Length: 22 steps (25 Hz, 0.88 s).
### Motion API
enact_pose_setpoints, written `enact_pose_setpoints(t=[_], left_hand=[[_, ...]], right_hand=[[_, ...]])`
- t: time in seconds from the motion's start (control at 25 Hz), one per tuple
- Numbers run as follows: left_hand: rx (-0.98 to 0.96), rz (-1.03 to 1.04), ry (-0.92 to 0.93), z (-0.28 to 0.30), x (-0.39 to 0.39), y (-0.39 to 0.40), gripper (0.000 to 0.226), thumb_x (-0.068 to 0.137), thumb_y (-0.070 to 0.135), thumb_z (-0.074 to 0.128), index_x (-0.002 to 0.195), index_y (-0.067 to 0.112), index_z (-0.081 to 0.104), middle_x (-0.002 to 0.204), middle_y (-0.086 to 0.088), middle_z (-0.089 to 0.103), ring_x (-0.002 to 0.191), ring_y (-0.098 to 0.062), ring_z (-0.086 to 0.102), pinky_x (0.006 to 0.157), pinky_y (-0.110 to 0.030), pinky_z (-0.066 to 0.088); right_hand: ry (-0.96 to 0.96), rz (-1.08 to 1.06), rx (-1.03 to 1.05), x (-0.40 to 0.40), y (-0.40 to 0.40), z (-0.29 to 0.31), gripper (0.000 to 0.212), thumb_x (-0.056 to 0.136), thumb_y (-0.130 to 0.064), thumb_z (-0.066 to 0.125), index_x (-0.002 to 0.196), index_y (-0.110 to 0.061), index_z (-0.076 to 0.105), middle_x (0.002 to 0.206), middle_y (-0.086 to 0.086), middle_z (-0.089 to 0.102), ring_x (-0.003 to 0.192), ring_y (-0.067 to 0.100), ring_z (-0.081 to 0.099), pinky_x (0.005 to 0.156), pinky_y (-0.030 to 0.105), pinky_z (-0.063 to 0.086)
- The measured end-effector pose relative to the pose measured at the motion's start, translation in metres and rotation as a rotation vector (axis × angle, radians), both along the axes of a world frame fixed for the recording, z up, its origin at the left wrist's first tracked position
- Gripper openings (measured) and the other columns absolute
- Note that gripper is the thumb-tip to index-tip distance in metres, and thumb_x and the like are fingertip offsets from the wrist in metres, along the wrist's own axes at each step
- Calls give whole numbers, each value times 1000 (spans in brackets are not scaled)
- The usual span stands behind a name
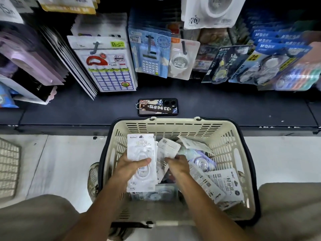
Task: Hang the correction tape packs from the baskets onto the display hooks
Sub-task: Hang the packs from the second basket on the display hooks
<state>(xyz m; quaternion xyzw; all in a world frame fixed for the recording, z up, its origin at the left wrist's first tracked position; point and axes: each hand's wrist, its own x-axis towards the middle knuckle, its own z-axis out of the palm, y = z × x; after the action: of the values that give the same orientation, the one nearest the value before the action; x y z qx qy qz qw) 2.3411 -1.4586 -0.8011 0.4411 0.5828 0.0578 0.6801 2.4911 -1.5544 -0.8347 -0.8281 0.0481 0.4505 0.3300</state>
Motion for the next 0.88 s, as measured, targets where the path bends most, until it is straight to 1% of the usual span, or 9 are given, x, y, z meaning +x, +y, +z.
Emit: enact_pose_setpoints(t=[0.08, 0.16, 0.28, 0.44, 0.56, 0.64, 0.72, 0.8, 0.88], left_hand=[[12, 2, -5, 1, 0, -1, 49, 67, 14, 94, 112, 18, 74, 100, 1, 81, 99, -26, 76, 98, -54, 55], [23, 28, 3, 2, 3, -2, 51, 68, 18, 94, 114, 20, 72, 104, 0, 80, 101, -26, 75, 98, -54, 55], [53, 134, -19, 5, 10, 1, 50, 73, 19, 91, 118, 19, 69, 109, -2, 78, 99, -24, 74, 93, -49, 57], [109, 126, -46, 8, 16, 4, 33, 77, 15, 88, 101, 27, 68, 82, 19, 77, 84, -9, 71, 71, -29, 53], [134, 86, -47, 14, 22, -4, 29, 78, 11, 86, 91, 28, 66, 87, 15, 76, 86, -9, 69, 67, -26, 48], [125, 78, -62, 19, 27, -7, 31, 78, 11, 85, 97, 27, 67, 100, 8, 77, 89, -11, 69, 77, -31, 53], [65, 93, -119, 23, 29, -5, 33, 79, 15, 86, 106, 25, 70, 105, 3, 79, 91, -17, 75, 83, -35, 57], [15, 76, -164, 26, 27, -3, 30, 79, 15, 85, 102, 28, 71, 103, 2, 80, 86, -16, 78, 75, -32, 60], [46, 14, -133, 26, 28, -4, 32, 78, 18, 87, 101, 31, 69, 101, 10, 78, 94, -15, 73, 92, -38, 54]], right_hand=[[29, -43, 88, -4, 5, 2, 12, 89, -19, 74, 89, -8, 69, 91, 8, 75, 77, 24, 70, 70, 30, 56], [-57, -8, 100, -1, 8, 10, 22, 90, -17, 70, 74, -2, 63, 78, 15, 71, 65, 24, 62, 62, 29, 46], [-236, 134, 120, 25, 3, 44, 22, 91, -19, 63, 76, -3, 65, 75, 13, 69, 69, 29, 62, 57, 25, 43], [-483, 228, 275, 59, -9, 98, 21, 88, -13, 66, 82, -26, 51, 65, -3, 62, 58, 19, 58, 56, 31, 48], [-222, 131, 500, 61, -11, 116, 37, 90, 1, 64, 114, -27, 59, 86, 2, 78, 75, 16, 75, 65, 30, 61], [23, 179, 535, 59, -11, 120, 36, 93, 3, 57, 114, -23, 72, 95, 5, 80, 81, 10, 76, 67, 20, 60], [98, 385, 444, 55, -14, 122, 44, 90, 8, 54, 113, -26, 73, 92, -5, 80, 78, -1, 74, 59, 9, 52], [-111, 511, 351, 53, -15, 122, 33, 91, -1, 64, 108, -27, 75, 79, -10, 79, 60, -3, 69, 50, 8, 46], [-355, 408, 355, 58, -18, 123, 13, 95, -22, 69, 86, -23, 77, 62, -1, 73, 45, 7, 59, 45, 19, 45]])
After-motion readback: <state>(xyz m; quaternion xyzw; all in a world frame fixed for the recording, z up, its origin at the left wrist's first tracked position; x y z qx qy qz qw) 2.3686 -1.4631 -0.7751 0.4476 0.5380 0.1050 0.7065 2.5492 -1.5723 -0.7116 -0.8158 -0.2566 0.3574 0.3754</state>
